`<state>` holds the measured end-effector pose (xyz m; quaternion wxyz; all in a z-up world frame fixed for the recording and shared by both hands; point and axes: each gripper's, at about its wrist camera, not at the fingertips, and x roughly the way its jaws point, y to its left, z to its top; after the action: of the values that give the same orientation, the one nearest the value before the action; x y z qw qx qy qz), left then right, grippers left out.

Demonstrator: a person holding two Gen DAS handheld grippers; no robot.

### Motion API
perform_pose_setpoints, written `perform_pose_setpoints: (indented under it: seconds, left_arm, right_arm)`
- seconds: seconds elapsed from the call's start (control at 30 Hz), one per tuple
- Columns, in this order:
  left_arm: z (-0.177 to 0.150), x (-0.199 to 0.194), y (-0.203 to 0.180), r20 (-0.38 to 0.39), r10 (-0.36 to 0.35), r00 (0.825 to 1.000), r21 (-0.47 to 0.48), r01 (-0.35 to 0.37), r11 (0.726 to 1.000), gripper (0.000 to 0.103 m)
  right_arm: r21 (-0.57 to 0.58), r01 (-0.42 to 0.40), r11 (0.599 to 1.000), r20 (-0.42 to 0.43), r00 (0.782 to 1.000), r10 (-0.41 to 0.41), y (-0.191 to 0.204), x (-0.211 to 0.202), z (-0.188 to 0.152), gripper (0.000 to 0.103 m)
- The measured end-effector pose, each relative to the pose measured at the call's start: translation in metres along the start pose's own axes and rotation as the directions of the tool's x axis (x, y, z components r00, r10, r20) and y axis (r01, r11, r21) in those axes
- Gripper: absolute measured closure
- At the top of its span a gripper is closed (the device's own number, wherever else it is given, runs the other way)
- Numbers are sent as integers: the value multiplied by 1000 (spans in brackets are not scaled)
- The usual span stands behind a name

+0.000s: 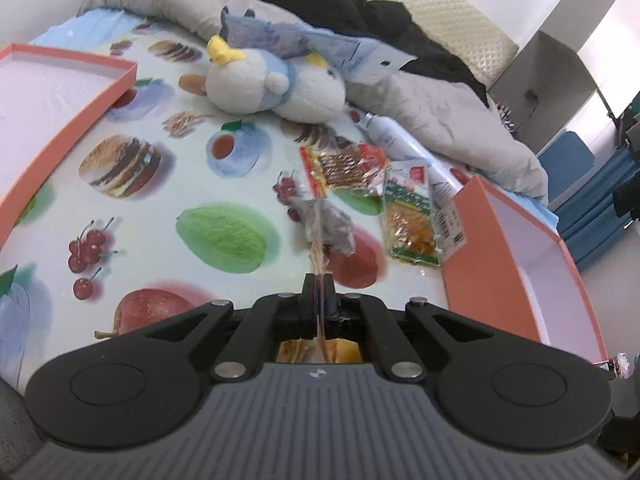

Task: Organize snacks
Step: 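Lift and carry the red strip and orange bag over the box with both grippers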

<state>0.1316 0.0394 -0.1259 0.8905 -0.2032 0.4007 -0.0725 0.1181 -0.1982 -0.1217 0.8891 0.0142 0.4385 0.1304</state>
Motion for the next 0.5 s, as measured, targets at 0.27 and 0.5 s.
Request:
perform_pose_setpoints:
  seconds: [0.27,0.5]
  left_arm:
    - [14,-10,-26,12,-19,1000,56,19,998,102]
    - [36,-16,-57,22,-44,999,112,42,993,102]
  right_arm:
    - [73,-24,997,35,999,22,-16,-18,11,96]
    - [87,-35,996,73,997,29,-25,-37,36,96]
